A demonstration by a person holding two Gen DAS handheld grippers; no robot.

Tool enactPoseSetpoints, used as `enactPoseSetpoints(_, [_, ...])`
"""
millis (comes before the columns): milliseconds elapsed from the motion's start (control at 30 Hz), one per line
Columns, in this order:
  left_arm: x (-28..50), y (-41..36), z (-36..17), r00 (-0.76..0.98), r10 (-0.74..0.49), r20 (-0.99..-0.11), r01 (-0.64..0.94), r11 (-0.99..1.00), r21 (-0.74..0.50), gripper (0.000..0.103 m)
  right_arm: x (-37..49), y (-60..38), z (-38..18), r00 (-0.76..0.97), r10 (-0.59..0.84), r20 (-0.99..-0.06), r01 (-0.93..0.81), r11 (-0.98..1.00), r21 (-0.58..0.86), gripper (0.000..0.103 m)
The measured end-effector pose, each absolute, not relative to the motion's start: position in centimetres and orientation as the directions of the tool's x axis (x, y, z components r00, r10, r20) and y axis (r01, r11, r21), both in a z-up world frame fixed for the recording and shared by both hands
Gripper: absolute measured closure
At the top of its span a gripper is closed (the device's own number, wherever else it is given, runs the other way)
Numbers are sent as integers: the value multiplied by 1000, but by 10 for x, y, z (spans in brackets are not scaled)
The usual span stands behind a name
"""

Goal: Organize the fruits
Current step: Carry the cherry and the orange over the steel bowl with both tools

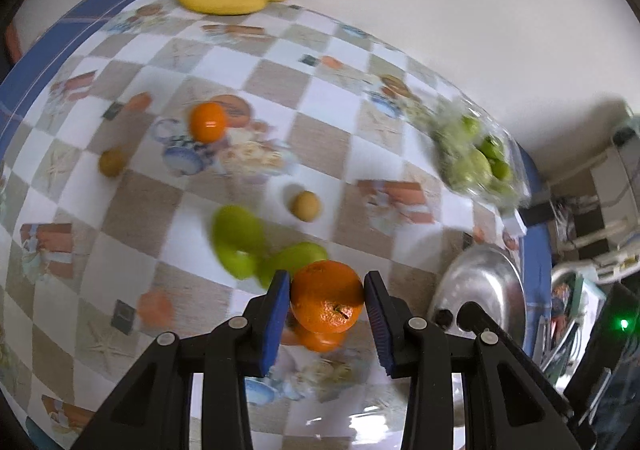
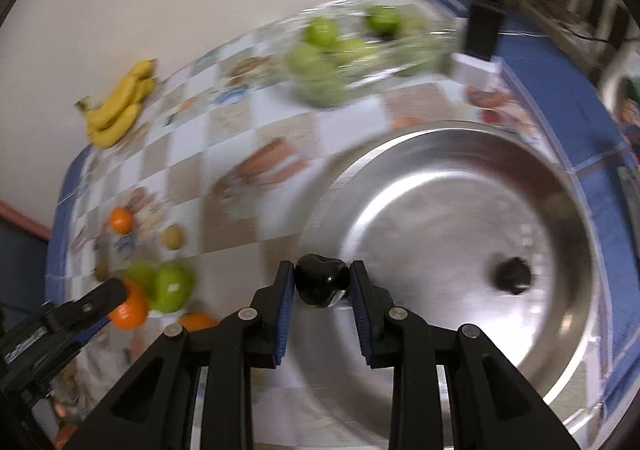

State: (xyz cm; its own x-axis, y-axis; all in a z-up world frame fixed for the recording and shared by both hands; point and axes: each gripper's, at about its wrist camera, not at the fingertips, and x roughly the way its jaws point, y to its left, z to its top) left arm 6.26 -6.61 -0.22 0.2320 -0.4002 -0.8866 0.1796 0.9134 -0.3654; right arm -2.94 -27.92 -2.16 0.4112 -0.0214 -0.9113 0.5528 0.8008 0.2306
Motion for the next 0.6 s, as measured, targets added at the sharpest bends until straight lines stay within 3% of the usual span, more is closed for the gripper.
enactPoseSetpoints(600, [-5,-182,-4,103,-501,-859,490,778,-394,62,-78,-342,-27,396,-47,-917,678,688,258,73])
